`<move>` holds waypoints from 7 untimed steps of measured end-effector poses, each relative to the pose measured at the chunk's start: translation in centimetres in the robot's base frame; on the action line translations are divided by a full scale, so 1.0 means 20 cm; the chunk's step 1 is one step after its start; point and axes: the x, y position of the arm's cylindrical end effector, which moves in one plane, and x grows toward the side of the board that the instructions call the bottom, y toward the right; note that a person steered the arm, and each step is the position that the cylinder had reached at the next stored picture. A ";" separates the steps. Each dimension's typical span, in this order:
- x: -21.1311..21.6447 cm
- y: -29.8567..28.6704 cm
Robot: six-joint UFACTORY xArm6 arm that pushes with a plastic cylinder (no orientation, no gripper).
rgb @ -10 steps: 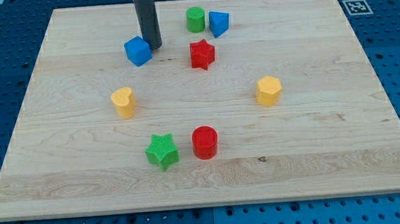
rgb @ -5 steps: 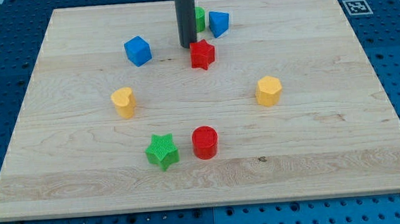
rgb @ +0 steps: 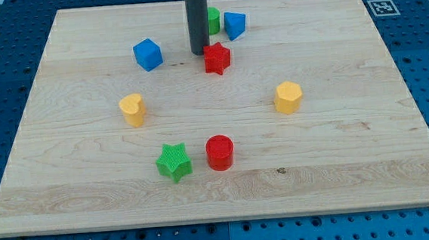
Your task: Place the red star diagonally to the blue triangle
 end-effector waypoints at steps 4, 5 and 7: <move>0.15 -0.10; 0.15 -0.01; 0.13 0.23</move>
